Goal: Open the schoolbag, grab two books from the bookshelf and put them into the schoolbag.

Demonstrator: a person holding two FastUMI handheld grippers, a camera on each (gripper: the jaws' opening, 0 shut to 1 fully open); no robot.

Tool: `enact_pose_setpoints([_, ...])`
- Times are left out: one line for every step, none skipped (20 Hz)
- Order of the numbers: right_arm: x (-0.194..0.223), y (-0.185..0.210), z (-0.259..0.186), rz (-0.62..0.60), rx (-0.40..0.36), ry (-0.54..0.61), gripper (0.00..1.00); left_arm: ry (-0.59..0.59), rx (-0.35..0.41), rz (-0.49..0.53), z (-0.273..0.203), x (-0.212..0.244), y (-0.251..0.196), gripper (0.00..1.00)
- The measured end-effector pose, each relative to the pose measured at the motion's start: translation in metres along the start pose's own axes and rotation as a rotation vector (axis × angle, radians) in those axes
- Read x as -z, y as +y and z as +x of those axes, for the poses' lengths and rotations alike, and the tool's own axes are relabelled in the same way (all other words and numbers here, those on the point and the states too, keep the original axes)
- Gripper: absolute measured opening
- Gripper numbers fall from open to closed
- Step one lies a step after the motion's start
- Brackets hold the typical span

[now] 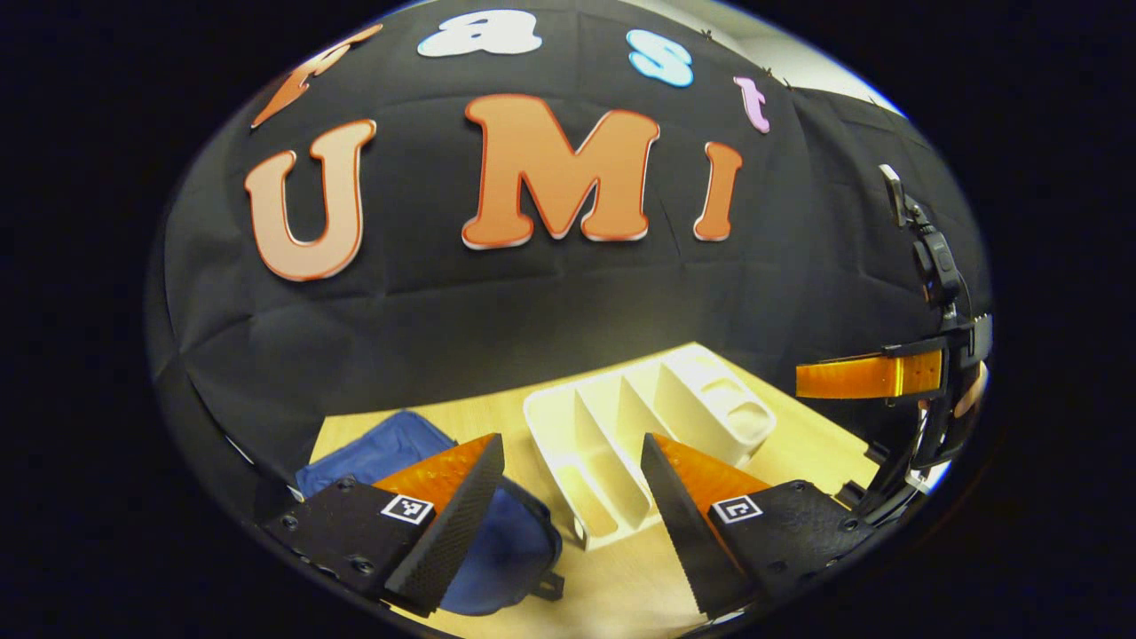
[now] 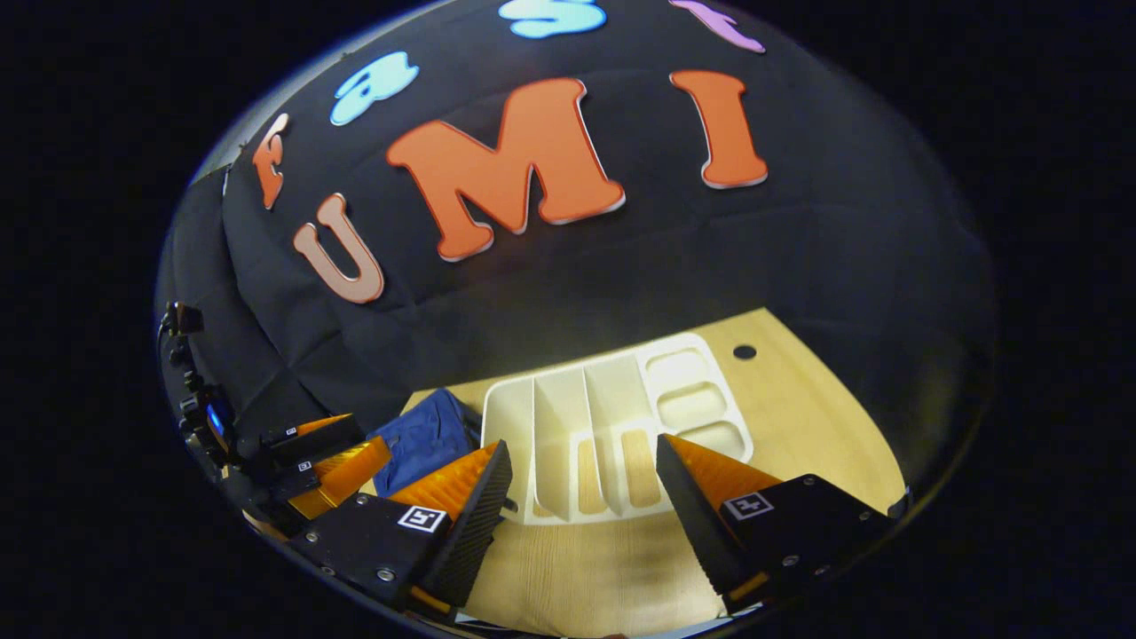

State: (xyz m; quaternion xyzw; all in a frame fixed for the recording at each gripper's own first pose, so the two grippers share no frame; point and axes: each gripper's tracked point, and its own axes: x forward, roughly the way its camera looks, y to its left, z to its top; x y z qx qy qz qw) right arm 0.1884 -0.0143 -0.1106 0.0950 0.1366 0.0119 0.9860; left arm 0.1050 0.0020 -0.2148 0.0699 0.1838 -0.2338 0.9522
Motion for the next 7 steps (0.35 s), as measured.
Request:
enact_pose_setpoints([-0.014, 0.003, -0.007, -0.002, -0.003, -0.060, 0.97, -0.036, -0.004, -0.002, 0.004, -0.004, 0.002, 0.98])
enact_pose_setpoints([-0.025, 0.002, -0.014, -0.003, -0.002, -0.117, 0.97, -0.063, -0.011, -0.002, 0.004, -0.006, 0.004, 0.98])
enact_pose_setpoints([-0.032, 0.000, -0.021, -0.009, 0.006, -0.170, 0.97, -0.087, -0.022, -0.003, 0.002, -0.007, 0.006, 0.98])
enact_pose_setpoints([-0.035, -0.003, -0.023, -0.022, 0.018, -0.213, 0.97, -0.108, -0.033, -0.003, 0.003, -0.010, 0.008, 0.98])
enact_pose_setpoints([-0.038, -0.007, -0.027, -0.036, 0.038, -0.242, 0.97, -0.126, -0.040, -0.003, 0.005, -0.015, 0.011, 0.97])
enact_pose_setpoints([-0.040, -0.009, -0.029, -0.049, 0.053, -0.261, 0.96, -0.142, -0.047, -0.005, 0.004, -0.017, 0.014, 0.97])
enact_pose_setpoints([-0.043, -0.008, -0.029, -0.057, 0.064, -0.271, 0.96, -0.152, -0.044, -0.006, 0.004, -0.023, 0.013, 0.97])
